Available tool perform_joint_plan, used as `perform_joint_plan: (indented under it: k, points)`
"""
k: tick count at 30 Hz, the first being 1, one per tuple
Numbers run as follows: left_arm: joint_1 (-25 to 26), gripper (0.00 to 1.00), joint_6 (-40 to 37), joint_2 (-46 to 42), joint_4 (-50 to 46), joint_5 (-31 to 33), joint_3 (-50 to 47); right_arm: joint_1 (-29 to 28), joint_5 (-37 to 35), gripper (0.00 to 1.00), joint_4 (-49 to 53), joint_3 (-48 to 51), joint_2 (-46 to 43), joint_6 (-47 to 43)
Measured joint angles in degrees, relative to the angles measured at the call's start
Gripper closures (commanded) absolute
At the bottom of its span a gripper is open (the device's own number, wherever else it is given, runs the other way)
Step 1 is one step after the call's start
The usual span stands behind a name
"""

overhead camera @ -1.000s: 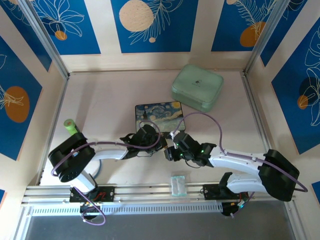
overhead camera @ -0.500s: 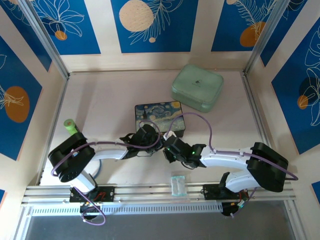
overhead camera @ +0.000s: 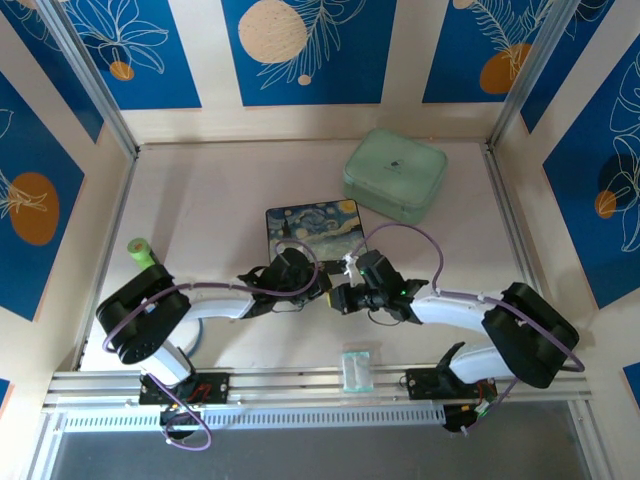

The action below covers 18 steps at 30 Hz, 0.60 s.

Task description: Unlock the padlock with the key

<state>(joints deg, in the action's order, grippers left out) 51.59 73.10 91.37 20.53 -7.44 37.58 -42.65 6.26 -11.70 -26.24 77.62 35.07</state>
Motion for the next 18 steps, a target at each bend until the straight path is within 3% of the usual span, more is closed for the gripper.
perform_joint_plan:
  k: [5,14,18]
  points:
    - [0.0,1.0,-0.1,-0.2,0.9,0.0,-0.6,4.3,9.7,0.87,-7.2,2.4,2.8,3.7]
    - [0.0,1.0,1.2,-0.9,1.7,-0.4,-1.3,7.7,17.0,0.84,-15.2,5.7,4.1,9.4]
    - [0.0,1.0,1.6,-1.1,1.8,-0.5,-1.4,8.1,17.7,0.73,-15.3,5.8,4.1,10.2]
